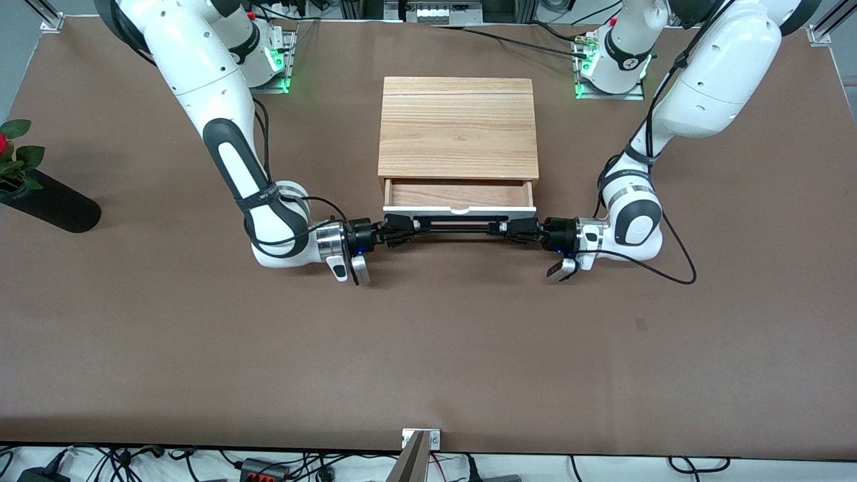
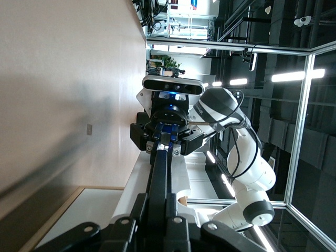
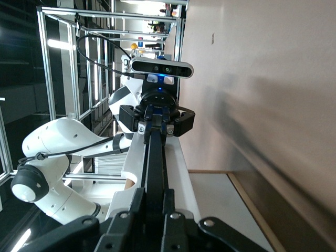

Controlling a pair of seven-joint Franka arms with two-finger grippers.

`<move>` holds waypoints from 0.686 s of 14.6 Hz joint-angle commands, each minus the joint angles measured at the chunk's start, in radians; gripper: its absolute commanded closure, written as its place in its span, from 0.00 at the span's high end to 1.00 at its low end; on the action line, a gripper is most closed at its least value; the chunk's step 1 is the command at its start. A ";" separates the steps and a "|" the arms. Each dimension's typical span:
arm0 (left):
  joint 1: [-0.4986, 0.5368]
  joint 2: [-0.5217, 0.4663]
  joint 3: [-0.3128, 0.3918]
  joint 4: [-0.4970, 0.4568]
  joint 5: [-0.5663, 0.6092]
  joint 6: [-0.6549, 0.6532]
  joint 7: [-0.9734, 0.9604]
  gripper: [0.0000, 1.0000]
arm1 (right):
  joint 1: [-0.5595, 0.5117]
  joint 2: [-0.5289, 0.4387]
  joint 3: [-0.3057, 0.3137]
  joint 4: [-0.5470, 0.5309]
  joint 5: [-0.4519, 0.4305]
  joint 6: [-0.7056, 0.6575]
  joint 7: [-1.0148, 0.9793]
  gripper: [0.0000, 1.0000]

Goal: Pull top drawer with both arms simultaneously
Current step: 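Pull the black handle outward with both grippers to open the drawer, then open both grippers and release the black handle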

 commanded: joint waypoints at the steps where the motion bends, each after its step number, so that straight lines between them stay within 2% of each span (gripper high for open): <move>1: -0.013 0.043 -0.004 0.065 0.000 -0.014 -0.049 0.04 | -0.034 0.002 0.015 0.076 0.073 -0.004 0.041 0.12; 2: -0.013 0.051 -0.004 0.080 0.000 -0.014 -0.060 0.04 | -0.034 0.005 0.017 0.076 0.073 -0.003 0.041 0.12; 3: -0.013 0.054 -0.002 0.092 0.000 -0.013 -0.072 0.04 | -0.033 0.005 0.017 0.076 0.073 -0.003 0.041 0.17; 4: -0.012 0.056 -0.002 0.100 0.000 -0.013 -0.083 0.04 | -0.034 0.005 0.017 0.076 0.073 -0.003 0.041 0.49; 5: -0.012 0.057 -0.002 0.106 0.000 -0.013 -0.086 0.05 | -0.034 0.005 0.017 0.076 0.074 -0.003 0.041 0.75; 6: -0.010 0.057 -0.002 0.108 0.000 -0.013 -0.086 0.12 | -0.034 0.005 0.017 0.076 0.076 -0.003 0.041 0.85; 7: -0.007 0.057 -0.002 0.106 0.000 -0.013 -0.084 0.35 | -0.034 0.005 0.017 0.077 0.076 -0.003 0.041 0.91; 8: -0.006 0.057 -0.002 0.103 0.002 -0.013 -0.084 0.80 | -0.036 0.005 0.017 0.077 0.077 -0.003 0.042 0.92; 9: -0.002 0.056 -0.002 0.099 0.002 -0.014 -0.072 1.00 | -0.036 0.005 0.017 0.077 0.088 -0.001 0.042 0.93; 10: -0.001 0.054 -0.002 0.096 0.006 -0.014 -0.072 1.00 | -0.036 0.000 0.017 0.079 0.117 -0.001 0.045 0.95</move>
